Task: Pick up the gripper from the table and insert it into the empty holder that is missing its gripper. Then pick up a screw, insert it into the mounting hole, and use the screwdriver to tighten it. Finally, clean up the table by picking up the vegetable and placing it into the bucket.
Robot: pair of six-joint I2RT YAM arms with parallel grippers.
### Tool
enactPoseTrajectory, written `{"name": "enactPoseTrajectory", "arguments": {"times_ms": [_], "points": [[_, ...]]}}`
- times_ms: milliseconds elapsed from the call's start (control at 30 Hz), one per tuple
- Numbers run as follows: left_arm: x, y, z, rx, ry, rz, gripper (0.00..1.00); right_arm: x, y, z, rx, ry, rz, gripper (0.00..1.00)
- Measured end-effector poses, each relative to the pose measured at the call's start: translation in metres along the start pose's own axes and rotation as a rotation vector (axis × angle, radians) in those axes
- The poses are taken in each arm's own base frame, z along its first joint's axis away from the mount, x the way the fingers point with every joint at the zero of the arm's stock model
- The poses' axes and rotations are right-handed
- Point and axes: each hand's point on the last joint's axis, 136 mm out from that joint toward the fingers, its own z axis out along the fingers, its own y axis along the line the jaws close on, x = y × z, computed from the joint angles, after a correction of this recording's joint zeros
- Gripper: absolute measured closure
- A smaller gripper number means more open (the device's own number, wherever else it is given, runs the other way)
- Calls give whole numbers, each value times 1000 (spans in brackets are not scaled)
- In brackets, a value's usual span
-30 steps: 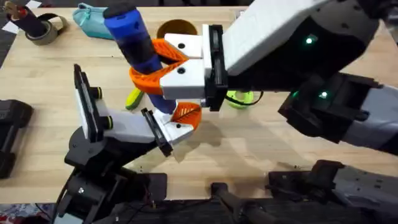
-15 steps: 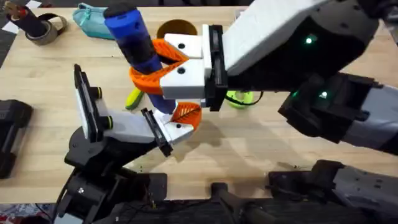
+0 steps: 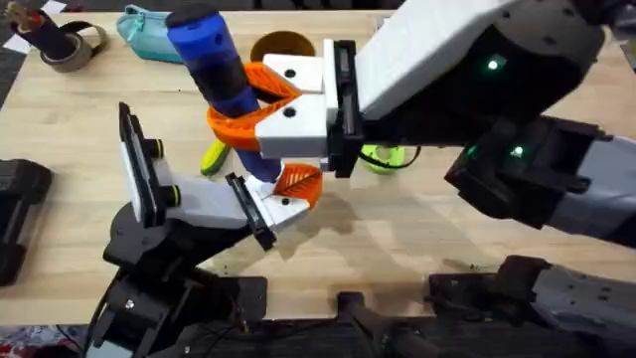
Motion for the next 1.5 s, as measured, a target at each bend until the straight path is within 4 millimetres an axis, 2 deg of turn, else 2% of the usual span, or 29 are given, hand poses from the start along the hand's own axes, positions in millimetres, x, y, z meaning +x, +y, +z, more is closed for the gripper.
{"name": "enactPoseTrajectory", "arguments": {"times_ms": [1067, 1367, 1500], "points": [[0, 0, 0, -1, -1, 1, 990, -3, -6, 0, 15, -15, 2, 970], [0, 0, 0, -2, -1, 1, 990, -9, -6, 0, 12, -23, -3, 972], [0, 0, 0, -3, -1, 1, 990, -20, -6, 1, 11, -40, -16, 971]]}}
